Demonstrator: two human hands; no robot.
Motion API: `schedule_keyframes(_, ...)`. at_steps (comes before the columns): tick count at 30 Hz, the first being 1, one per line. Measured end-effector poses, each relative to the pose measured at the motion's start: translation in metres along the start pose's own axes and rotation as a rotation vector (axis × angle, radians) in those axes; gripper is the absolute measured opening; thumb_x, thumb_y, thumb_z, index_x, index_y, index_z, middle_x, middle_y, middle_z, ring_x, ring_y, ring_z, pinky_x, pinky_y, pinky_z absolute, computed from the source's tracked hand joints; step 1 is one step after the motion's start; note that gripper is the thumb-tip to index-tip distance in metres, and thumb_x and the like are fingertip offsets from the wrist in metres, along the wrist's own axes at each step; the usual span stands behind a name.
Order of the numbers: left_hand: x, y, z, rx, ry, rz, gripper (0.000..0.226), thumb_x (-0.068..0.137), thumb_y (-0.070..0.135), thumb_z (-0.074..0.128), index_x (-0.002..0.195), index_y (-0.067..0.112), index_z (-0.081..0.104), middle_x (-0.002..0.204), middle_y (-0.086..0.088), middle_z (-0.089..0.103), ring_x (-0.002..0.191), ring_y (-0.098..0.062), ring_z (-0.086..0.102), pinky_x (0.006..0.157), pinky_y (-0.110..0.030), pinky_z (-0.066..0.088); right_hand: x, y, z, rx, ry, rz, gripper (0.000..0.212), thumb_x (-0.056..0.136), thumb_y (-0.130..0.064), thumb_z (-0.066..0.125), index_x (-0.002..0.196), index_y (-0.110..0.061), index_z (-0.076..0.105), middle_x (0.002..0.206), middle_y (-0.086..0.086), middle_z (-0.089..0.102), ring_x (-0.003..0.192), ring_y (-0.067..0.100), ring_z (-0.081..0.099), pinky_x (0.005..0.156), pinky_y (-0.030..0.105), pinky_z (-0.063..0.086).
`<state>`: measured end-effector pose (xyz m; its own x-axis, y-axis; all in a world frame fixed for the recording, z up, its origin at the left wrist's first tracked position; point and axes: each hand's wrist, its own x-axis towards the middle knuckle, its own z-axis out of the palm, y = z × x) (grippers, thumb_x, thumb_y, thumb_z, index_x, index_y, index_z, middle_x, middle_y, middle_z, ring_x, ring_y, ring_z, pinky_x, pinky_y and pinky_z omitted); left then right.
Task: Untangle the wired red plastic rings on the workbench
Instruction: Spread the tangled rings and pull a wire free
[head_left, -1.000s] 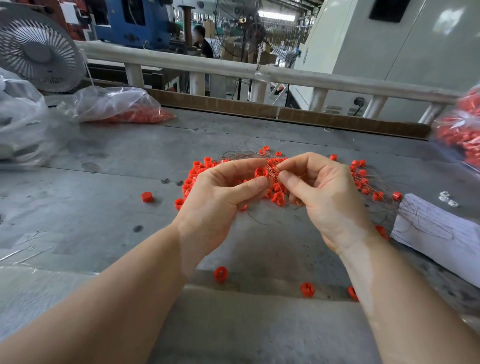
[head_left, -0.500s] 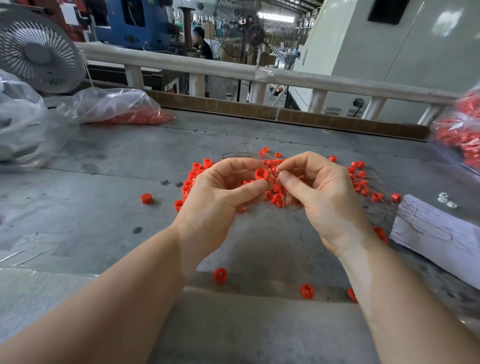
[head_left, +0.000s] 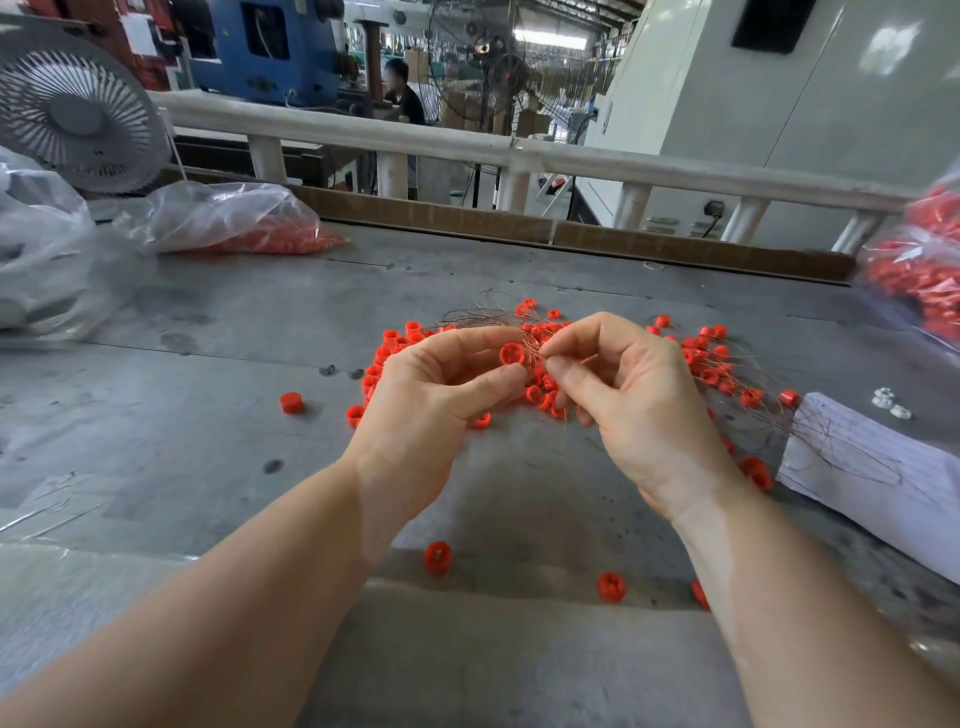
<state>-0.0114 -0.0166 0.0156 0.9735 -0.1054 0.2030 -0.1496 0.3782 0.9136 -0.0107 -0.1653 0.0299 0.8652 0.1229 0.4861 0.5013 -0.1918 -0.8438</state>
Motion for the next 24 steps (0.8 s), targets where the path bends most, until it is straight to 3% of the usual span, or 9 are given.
schedule_keyframes(4, 0.0002, -0.0002, -0.0002, -0.038, -0.043, -0.030, 0.030, 0.061, 0.013, 0.069, 0.091, 0.016, 0.073, 0.089, -0.004, 0.074, 0.086, -0.014, 0.069, 0.078, -0.021, 0.055, -0.0002, -0.0003, 0.0007, -0.016, 0.001, -0.012, 0.028, 0.086, 0.005, 0.061, 0.075, -0.021, 0.064, 0.057, -0.013, 0.058, 0.048, -0.001, 0.046, 0.049, 0.008, 0.037)
schedule_keyframes(8, 0.0002, -0.0005, 0.0019, -0.001, -0.002, -0.016, 0.024, 0.059, 0.014, 0.070, 0.083, 0.016, 0.072, 0.081, -0.004, 0.073, 0.078, -0.014, 0.069, 0.074, -0.023, 0.056, 0.0005, -0.0003, 0.0012, -0.043, 0.004, -0.021, 0.027, 0.084, 0.003, 0.063, 0.075, -0.022, 0.065, 0.063, -0.011, 0.062, 0.056, 0.002, 0.050, 0.054, 0.012, 0.042)
schedule_keyframes(12, -0.0006, -0.0007, 0.0014, 0.040, 0.027, -0.020, 0.027, 0.055, 0.015, 0.073, 0.082, 0.016, 0.068, 0.075, -0.004, 0.070, 0.073, -0.017, 0.066, 0.080, -0.035, 0.050, 0.0003, 0.0000, 0.0016, -0.073, 0.014, -0.024, 0.028, 0.082, 0.004, 0.066, 0.073, -0.022, 0.065, 0.065, -0.009, 0.064, 0.063, 0.010, 0.055, 0.060, 0.015, 0.047)
schedule_keyframes(16, -0.0001, 0.0004, 0.0024, -0.016, -0.011, -0.040, 0.025, 0.058, 0.012, 0.070, 0.082, 0.016, 0.071, 0.076, -0.005, 0.071, 0.072, -0.015, 0.067, 0.075, -0.026, 0.055, -0.0003, -0.0021, 0.0013, -0.107, 0.007, -0.033, 0.030, 0.082, 0.004, 0.066, 0.071, -0.024, 0.064, 0.062, -0.015, 0.063, 0.061, 0.003, 0.054, 0.060, 0.014, 0.045)
schedule_keyframes(24, -0.0003, 0.0014, 0.0020, -0.011, 0.008, -0.043, 0.024, 0.054, 0.011, 0.072, 0.078, 0.012, 0.070, 0.073, -0.006, 0.072, 0.067, -0.013, 0.068, 0.066, -0.020, 0.056, -0.0005, -0.0053, 0.0001, -0.152, 0.001, -0.067, 0.028, 0.081, 0.004, 0.066, 0.071, -0.022, 0.065, 0.062, -0.012, 0.062, 0.060, 0.008, 0.052, 0.058, 0.013, 0.043)
